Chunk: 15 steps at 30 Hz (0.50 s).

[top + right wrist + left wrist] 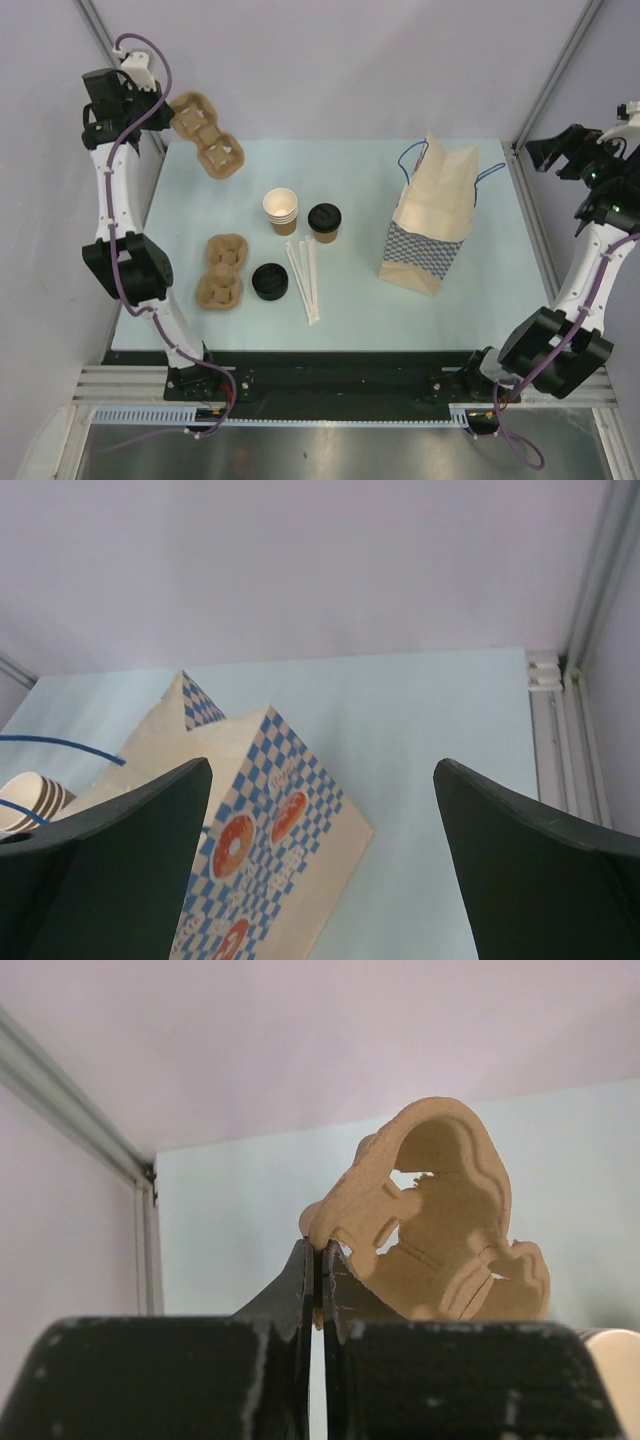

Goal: Pack the takeout coffee

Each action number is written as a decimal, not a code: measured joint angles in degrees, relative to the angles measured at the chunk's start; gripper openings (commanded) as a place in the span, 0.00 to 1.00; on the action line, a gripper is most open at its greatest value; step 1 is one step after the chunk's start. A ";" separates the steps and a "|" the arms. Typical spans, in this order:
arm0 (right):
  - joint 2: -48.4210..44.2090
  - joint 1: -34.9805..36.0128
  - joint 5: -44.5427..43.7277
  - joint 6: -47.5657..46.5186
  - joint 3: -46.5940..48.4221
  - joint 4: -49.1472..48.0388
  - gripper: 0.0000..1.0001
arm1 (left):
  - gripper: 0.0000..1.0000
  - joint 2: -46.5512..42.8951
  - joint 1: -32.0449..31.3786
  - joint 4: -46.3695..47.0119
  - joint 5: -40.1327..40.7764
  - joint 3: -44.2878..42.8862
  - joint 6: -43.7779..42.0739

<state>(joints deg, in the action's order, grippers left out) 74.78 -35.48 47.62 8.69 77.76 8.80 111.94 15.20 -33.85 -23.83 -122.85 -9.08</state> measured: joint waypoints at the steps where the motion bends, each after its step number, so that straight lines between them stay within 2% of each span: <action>1: 1.11 0.98 0.35 0.07 0.76 -1.27 1.00 | 0.00 -1.53 -0.42 0.66 -0.66 0.68 0.48; 8: 12.68 7.21 1.53 -2.95 12.15 -4.22 1.00 | 0.00 -10.86 -4.50 4.28 -5.92 6.56 2.56; 11: 20.15 9.01 3.17 -6.23 21.59 -2.58 1.00 | 0.00 -13.84 -6.78 4.72 -7.69 7.80 2.40; 15: 30.69 10.99 7.28 -14.91 37.88 6.23 1.00 | 0.00 -16.52 -8.94 5.18 -9.92 8.22 2.47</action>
<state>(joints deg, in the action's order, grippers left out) 105.47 -24.49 54.89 -6.22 115.63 15.03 95.42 6.26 -28.67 -33.76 -114.63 -6.61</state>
